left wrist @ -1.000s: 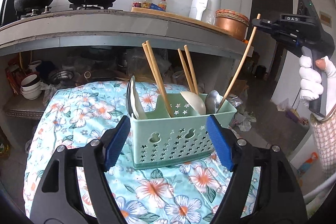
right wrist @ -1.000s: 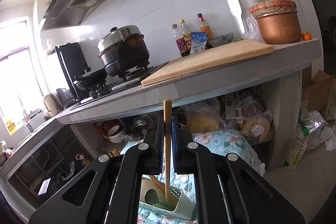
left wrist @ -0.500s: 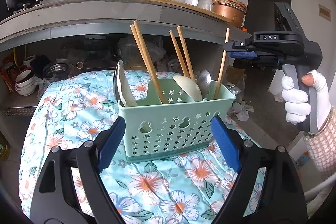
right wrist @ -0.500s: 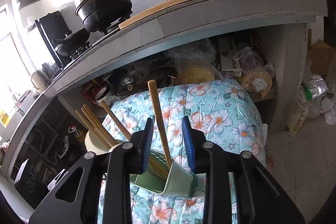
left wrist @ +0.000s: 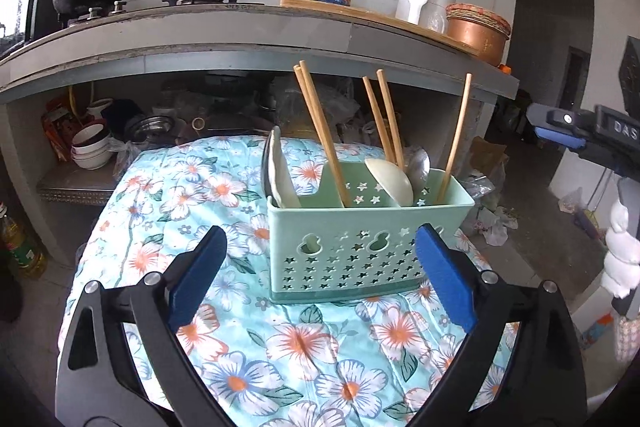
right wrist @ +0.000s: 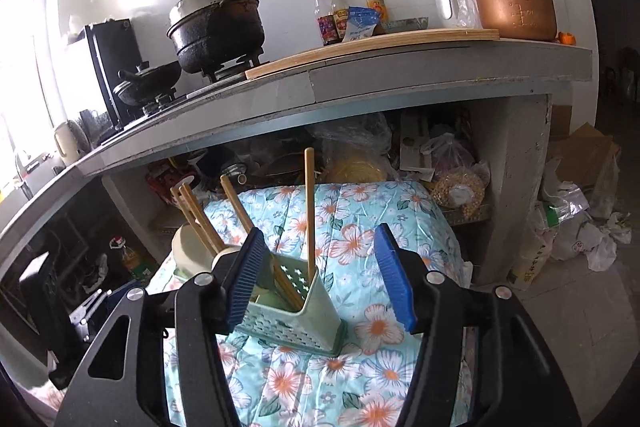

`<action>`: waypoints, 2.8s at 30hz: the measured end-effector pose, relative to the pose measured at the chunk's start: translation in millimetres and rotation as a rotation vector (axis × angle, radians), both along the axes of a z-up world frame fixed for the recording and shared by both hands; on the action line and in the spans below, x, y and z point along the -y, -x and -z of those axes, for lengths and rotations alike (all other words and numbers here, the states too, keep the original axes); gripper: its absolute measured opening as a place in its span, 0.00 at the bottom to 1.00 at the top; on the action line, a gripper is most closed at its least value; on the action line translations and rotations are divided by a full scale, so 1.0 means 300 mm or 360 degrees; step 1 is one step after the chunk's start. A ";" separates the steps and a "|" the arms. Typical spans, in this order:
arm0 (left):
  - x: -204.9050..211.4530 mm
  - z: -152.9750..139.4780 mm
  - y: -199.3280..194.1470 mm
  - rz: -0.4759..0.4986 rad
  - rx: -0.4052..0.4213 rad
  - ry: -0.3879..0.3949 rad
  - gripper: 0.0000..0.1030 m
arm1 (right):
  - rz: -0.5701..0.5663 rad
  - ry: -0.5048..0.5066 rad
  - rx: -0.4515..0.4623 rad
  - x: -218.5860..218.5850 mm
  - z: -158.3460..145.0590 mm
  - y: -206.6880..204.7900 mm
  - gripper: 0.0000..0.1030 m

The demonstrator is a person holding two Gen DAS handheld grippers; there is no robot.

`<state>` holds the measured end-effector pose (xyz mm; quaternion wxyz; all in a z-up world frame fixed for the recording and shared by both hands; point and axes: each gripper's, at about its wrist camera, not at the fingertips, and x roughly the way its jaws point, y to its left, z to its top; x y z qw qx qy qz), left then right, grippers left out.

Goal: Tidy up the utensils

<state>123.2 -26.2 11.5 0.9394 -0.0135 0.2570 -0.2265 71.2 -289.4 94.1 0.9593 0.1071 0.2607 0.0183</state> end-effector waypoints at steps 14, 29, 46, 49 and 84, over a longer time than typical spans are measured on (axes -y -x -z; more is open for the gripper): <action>-0.094 -0.081 0.105 -0.0252 -0.0081 -0.0008 0.90 | 0.0067 0.0201 -0.0030 -0.214 0.099 0.213 0.92; -0.031 -0.077 0.225 -0.0432 -0.0168 -0.0204 0.90 | 0.0275 0.0311 -0.0149 -0.218 0.095 0.339 0.94; 0.010 -0.080 0.241 -0.0406 -0.0177 -0.0183 0.90 | 0.0340 0.0294 -0.0214 -0.166 0.117 0.349 0.94; -0.003 -0.086 0.239 -0.0437 -0.0150 -0.0195 0.90 | 0.0350 0.0293 -0.0216 -0.163 0.115 0.348 0.94; -0.070 -0.063 0.256 -0.0573 -0.0159 -0.0328 0.90 | 0.0389 0.0299 -0.0240 -0.131 0.123 0.349 0.94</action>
